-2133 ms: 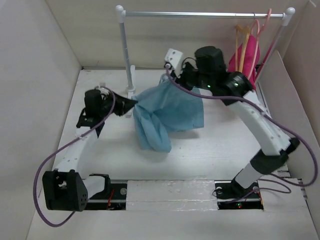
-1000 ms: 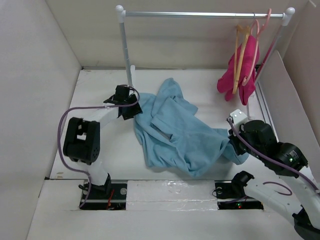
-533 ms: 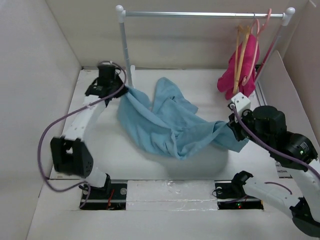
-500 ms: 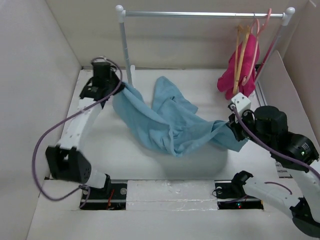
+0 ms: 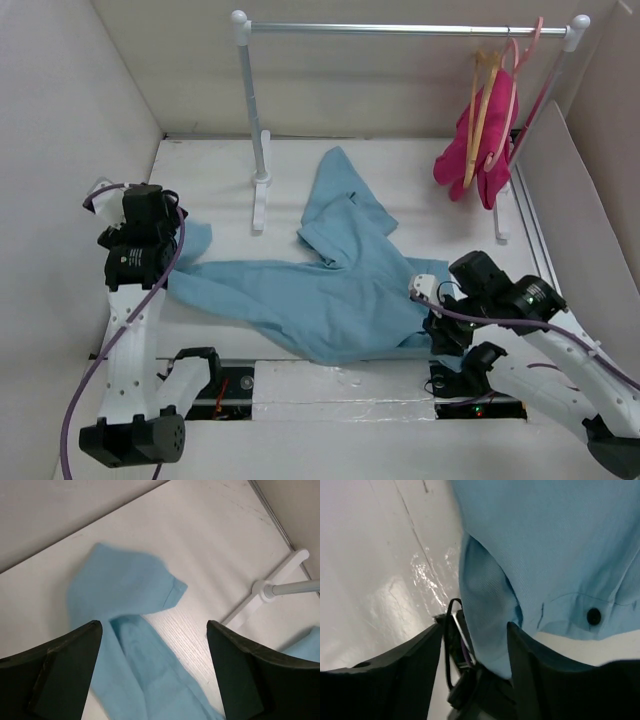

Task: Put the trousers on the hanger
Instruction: Fold the trousers

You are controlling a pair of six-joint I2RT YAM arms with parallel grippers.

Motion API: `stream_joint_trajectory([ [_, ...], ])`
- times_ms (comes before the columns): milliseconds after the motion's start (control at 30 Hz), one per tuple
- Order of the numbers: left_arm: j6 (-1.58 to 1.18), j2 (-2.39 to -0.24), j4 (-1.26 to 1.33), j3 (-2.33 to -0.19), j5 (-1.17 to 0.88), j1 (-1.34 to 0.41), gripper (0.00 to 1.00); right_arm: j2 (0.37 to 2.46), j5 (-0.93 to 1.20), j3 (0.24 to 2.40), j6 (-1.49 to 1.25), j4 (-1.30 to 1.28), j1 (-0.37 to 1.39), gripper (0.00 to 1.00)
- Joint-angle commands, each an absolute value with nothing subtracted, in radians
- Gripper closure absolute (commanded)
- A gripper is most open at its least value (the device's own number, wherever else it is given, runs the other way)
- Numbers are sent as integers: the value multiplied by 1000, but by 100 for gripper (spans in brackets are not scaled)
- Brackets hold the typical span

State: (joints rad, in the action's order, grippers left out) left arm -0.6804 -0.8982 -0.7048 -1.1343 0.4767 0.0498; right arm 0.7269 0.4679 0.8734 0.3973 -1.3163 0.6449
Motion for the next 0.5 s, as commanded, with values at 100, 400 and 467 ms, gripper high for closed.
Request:
stream_joint_trajectory([
  [100,-573,-936,-557,-1171,242,26,22,750,278,1024,379,-1309,644,26],
  [400,-564,-1504,-338,-1273,23,-336,22,805,63,939,187,-815,427,88],
  [467,-610,-1595,-250,-1269,-70,-322,19,805,54,835,121,-735,356,69],
])
